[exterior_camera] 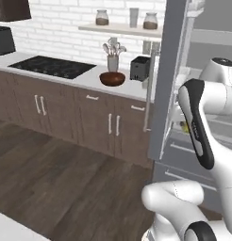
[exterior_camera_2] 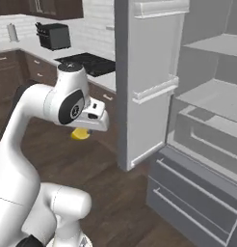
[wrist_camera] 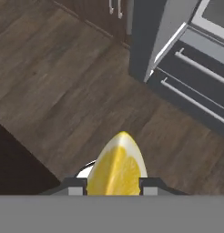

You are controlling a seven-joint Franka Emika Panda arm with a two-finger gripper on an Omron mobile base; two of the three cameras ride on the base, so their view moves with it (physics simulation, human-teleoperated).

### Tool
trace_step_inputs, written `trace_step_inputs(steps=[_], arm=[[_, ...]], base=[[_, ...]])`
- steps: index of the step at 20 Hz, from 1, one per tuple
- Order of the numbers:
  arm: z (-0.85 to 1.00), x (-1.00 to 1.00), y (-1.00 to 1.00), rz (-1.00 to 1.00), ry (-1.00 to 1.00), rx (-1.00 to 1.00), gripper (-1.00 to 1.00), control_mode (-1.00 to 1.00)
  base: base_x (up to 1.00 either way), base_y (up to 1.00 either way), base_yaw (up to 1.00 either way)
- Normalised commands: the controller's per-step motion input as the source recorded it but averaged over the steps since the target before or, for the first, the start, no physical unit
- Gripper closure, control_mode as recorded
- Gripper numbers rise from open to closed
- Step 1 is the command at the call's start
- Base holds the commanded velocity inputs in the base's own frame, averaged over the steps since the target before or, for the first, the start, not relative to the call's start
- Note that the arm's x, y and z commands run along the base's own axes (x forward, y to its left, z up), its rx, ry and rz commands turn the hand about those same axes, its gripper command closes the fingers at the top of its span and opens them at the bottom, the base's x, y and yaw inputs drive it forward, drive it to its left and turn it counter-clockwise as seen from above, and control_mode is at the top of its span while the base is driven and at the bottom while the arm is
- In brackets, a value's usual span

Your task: Grab a lemon wedge from the fridge and one ice cube from the ice bowl, and put them in the glass of lemonade.

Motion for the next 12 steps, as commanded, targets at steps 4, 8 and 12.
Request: trace_step_inputs(steps=[4,8,12], arm=[[0.0,0.0,0.0,0.0,0.0,0.0,1.0,1.0],[0.0,0.0,0.0,0.0,0.0,0.0,1.0,1.0],[0.0,0.0,0.0,0.0,0.0,0.0,1.0,1.0]], base=[[0.89,0.4,0.45],[1.0,0.32,0.22],[0.85,-0.26,0.46]])
